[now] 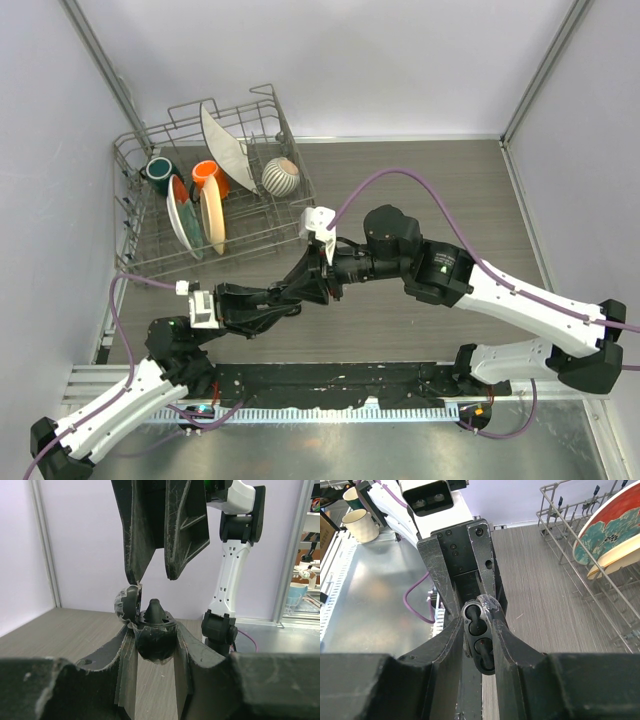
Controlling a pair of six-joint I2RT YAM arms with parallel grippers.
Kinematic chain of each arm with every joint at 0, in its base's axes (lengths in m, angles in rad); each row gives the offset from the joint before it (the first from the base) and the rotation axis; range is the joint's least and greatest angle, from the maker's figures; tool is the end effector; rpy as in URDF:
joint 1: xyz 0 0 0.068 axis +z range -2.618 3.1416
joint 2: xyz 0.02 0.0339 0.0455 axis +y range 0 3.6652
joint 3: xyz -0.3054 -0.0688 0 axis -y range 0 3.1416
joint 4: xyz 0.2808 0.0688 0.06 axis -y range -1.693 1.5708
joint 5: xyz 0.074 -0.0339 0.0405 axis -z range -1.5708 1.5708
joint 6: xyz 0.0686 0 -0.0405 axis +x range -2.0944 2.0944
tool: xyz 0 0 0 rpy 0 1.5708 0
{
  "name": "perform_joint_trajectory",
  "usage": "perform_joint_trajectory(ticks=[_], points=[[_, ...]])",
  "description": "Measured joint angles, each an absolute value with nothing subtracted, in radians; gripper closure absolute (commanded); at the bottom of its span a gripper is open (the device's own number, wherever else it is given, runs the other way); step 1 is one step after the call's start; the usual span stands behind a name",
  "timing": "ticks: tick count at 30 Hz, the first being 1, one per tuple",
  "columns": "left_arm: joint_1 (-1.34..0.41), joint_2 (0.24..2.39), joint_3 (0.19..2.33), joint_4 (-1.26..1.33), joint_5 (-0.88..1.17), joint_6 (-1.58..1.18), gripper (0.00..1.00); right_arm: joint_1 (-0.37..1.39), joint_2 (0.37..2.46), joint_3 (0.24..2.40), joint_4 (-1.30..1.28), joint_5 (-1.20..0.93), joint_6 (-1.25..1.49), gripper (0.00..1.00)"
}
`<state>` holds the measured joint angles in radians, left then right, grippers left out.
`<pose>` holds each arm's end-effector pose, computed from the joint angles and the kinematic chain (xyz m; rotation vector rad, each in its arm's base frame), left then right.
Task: Insert the wireless bluetooth earbuds into the charging case
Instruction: Close the charging case.
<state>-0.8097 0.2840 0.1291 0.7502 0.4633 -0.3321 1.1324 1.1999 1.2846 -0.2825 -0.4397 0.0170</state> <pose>0.0644 -0.1121 0.2909 0.6886 0.8924 -1.2536 0.1083 0.2998 0.4549 -1.2909 1.4171 1.1936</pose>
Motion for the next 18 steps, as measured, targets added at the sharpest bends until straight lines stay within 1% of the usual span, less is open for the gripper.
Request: perform_joint_trajectory(ticks=[8, 12, 18], points=[[-0.810, 0.287, 0.129, 0.752, 0.463, -0.333, 1.00, 1.136, 1.213, 1.302, -0.299, -0.427, -0.001, 0.66], [-0.810, 0.289, 0.129, 0.752, 0.460, -0.333, 1.00, 1.137, 1.216, 1.309, -0.308, -0.421, -0.002, 0.63], [-0.810, 0.291, 0.129, 0.760, 0.459, -0.334, 1.00, 1.142, 1.164, 1.241, -0.234, -0.307, 0.004, 0.63]])
